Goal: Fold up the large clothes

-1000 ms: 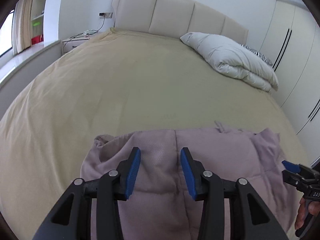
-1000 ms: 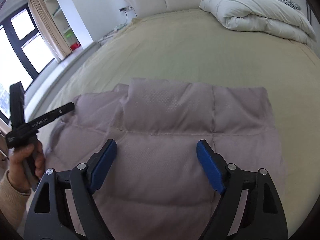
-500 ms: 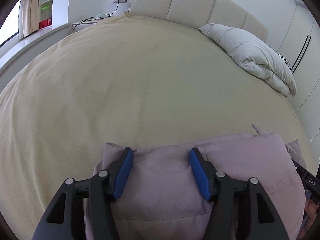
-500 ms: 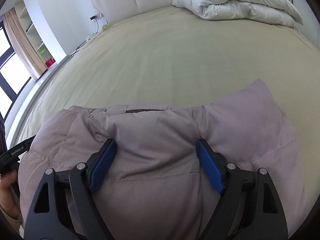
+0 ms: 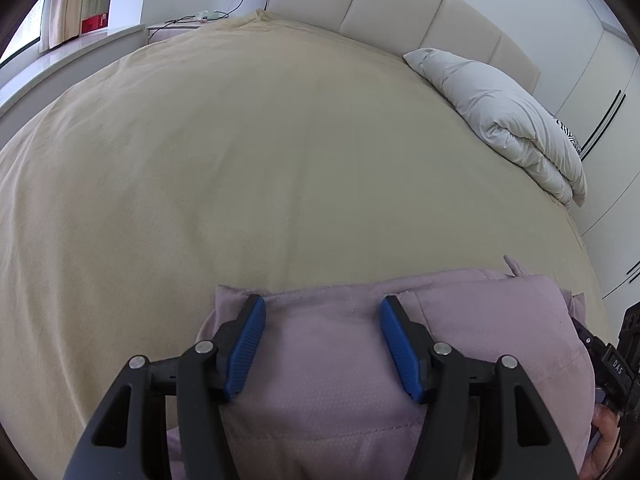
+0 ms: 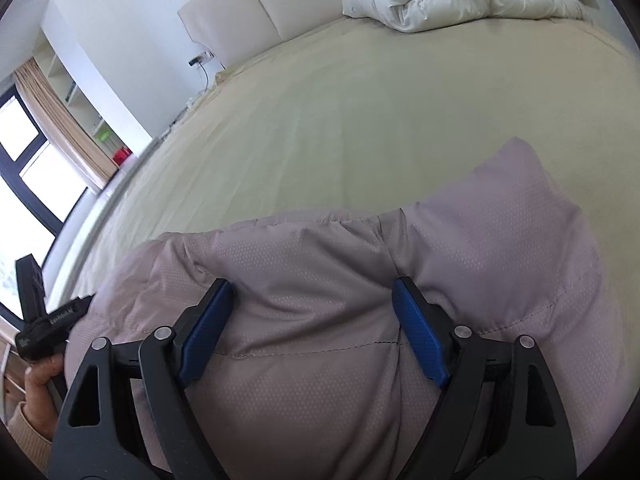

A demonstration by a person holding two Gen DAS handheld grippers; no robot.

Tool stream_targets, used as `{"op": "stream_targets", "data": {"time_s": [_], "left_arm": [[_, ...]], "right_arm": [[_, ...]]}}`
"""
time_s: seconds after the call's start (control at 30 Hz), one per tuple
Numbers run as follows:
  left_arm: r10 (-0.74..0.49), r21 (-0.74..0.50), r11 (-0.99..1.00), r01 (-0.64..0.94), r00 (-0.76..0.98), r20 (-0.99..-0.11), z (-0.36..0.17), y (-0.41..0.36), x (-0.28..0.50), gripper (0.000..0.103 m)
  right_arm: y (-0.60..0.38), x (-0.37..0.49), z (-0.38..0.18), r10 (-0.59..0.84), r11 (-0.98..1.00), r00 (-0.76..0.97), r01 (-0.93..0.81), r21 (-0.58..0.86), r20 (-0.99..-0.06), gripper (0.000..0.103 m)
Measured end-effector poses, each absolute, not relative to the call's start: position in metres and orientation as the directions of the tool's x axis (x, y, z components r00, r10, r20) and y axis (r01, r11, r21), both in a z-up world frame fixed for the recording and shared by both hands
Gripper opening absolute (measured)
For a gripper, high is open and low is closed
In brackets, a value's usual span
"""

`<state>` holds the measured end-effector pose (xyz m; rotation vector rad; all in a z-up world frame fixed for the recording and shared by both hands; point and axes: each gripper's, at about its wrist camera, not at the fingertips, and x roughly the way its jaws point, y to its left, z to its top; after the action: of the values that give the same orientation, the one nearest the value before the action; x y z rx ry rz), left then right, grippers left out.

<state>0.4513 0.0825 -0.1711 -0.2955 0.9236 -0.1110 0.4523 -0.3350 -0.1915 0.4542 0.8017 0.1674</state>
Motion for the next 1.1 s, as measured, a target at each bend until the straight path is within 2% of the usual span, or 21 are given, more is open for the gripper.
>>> {"op": "stream_targets", "data": {"time_s": [0.07,0.1,0.2,0.3,0.37,0.47,0.53,0.57,0.63,0.7,1.1], "left_arm": [[-0.119,-0.205,0.976,-0.073,0.609,-0.784,-0.157,0.082,0.434,0.067],[-0.067,-0.158,0.983,-0.090,0.630,-0.774,-0.146,0.080,0.421,0.067],[-0.046,-0.106,0.994,-0.039,0.712,-0.700,-0.111,0.065,0.379,0.068],[-0.081,-0.070,0.996,0.046,0.755,-0.651,-0.087,0.028,0.356,0.077],[-0.090,-0.028,0.995,0.094,0.757,-0.647,-0.085,-0.002,0.353,0.078],[-0.075,0.041,0.989,0.145,0.705,-0.705,-0.111,-0.042,0.368,0.081],[-0.054,0.038,0.992,0.117,0.688,-0.724,-0.135,-0.045,0.377,0.086],[-0.062,0.013,0.995,0.103,0.693,-0.718,-0.140,-0.041,0.379,0.088],[-0.091,-0.034,0.995,0.095,0.691,-0.718,-0.145,-0.035,0.383,0.090],[-0.090,-0.023,0.994,0.107,0.686,-0.722,-0.150,-0.037,0.387,0.090],[-0.105,-0.035,0.993,0.114,0.696,-0.711,-0.167,-0.040,0.390,0.091]], "right_arm": [[-0.363,0.443,-0.190,0.396,0.816,0.705,0.023,0.577,-0.588,0.078],[-0.379,0.436,-0.186,0.392,0.782,0.725,0.062,0.620,-0.566,0.078],[-0.417,0.403,-0.166,0.249,0.754,0.785,0.210,0.623,-0.567,0.080],[-0.415,0.380,-0.145,0.140,0.837,0.787,0.230,0.496,-0.601,0.080],[-0.394,0.375,-0.134,0.093,0.910,0.768,0.192,0.366,-0.634,0.080],[-0.351,0.380,-0.131,-0.032,0.987,0.736,0.130,0.095,-0.677,0.080],[-0.333,0.392,-0.149,-0.132,0.991,0.678,0.108,-0.080,-0.723,0.080],[-0.330,0.397,-0.162,-0.148,0.989,0.643,0.097,-0.112,-0.751,0.080],[-0.339,0.401,-0.178,-0.096,0.994,0.647,0.103,-0.038,-0.756,0.081],[-0.346,0.407,-0.183,-0.069,0.993,0.647,0.115,0.008,-0.759,0.081],[-0.342,0.415,-0.196,-0.072,0.994,0.655,0.110,0.000,-0.753,0.082]]}}
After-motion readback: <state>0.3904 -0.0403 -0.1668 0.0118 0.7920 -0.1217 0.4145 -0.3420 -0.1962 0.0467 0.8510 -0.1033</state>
